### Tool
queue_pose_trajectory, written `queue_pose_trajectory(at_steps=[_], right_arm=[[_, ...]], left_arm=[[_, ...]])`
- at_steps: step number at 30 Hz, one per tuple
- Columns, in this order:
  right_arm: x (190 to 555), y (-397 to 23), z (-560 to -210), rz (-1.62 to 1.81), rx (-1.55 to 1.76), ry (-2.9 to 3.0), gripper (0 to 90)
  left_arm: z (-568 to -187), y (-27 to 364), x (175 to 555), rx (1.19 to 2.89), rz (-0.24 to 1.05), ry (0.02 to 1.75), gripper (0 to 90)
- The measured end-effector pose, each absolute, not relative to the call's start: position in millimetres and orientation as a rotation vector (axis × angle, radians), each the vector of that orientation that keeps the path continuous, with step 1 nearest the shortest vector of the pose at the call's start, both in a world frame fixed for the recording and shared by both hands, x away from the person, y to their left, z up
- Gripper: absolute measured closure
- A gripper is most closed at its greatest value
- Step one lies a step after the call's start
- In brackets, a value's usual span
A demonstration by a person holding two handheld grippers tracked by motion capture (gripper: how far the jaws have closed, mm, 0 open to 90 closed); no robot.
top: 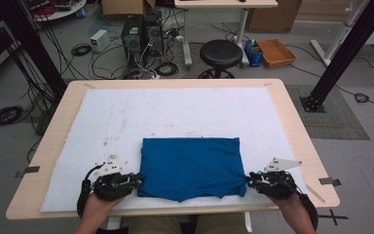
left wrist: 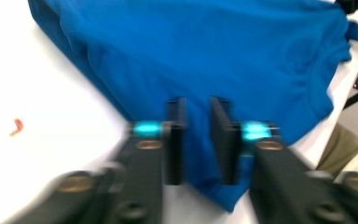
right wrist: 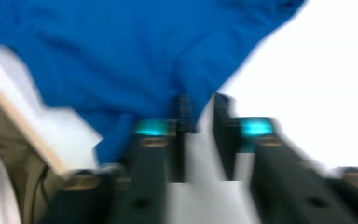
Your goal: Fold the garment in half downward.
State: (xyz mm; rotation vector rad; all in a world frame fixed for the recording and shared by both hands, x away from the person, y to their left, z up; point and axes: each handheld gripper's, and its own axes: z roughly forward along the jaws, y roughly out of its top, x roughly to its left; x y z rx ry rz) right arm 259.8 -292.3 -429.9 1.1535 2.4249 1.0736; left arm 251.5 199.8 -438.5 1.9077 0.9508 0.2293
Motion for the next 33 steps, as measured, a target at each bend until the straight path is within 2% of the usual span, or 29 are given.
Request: queue_pose_trajectory(at_steps=[1,3,4,6,9,11,13,14,15,19,21,22,23,24,28,29,30,33], right_arm=[[259.8,-292.3,-429.9,1.074,1.153,2.425,68.5],[260.8,-295.1,-425.9,1.102,1.184,2.383,59.2],[263.1,-296.7,-421.3,1.129,1.227,2.323,57.8],[265.5,-296.1,-419.7,1.14,1.241,2.308,55.8],[275.7,-285.3,-421.5,1.096,1.295,2.288,45.4],[284.6,-273.3,-430.3,1.04,1.306,2.333,44.3],[292.6,-262.0,-441.2,0.979,1.313,2.383,48.0],[292.5,-259.7,-441.6,0.971,1.286,2.367,61.8],[293.4,-260.1,-439.8,0.993,1.247,2.409,80.3],[289.9,-258.5,-435.8,0.914,1.163,2.414,87.5],[289.3,-261.9,-434.8,0.902,1.187,2.394,85.6],[289.3,-268.3,-435.5,0.959,1.238,2.396,56.2],[289.3,-268.3,-435.5,0.959,1.238,2.396,56.2],[288.6,-271.4,-435.8,0.992,1.273,2.375,45.0],[288.5,-287.4,-427.2,1.118,1.294,2.233,28.8],[288.5,-287.4,-427.2,1.118,1.294,2.233,28.8],[290.5,-293.3,-422.0,1.144,1.287,2.164,22.7],[294.3,-299.2,-416.4,1.167,1.26,2.114,21.0]], left_arm=[[-438.5,199.8,251.5,1.908,0.229,0.951,66.3],[-435.7,200.9,252.7,1.878,0.254,0.968,63.6],[-434.6,202.2,254.4,1.862,0.269,0.979,59.6],[-432.5,204.9,258.8,1.833,0.305,0.991,58.1],[-428.7,207.4,267.1,1.781,0.346,1.016,51.7],[-426.0,209.1,273.2,1.754,0.371,1.021,49.0],[-423.8,210.3,279.8,1.705,0.382,1.033,47.0],[-422.7,210.9,283.2,1.69,0.394,1.034,45.2],[-421.7,211.0,286.5,1.676,0.407,1.031,44.4],[-417.7,210.4,298.4,1.613,0.46,1.042,39.7],[-416.9,210.0,301.7,1.592,0.481,1.044,37.3],[-417.1,210.1,302.3,1.593,0.486,1.041,36.9],[-417.5,210.3,302.5,1.597,0.493,1.039,36.9],[-418.2,210.7,302.6,1.601,0.498,1.039,36.3],[-420.4,215.6,302.8,1.593,0.494,1.046,34.8],[-420.7,216.6,302.7,1.592,0.493,1.049,34.8],[-421.0,217.3,302.4,1.589,0.493,1.046,34.4],[-422.3,220.6,301.3,1.599,0.497,1.038,33.0]])
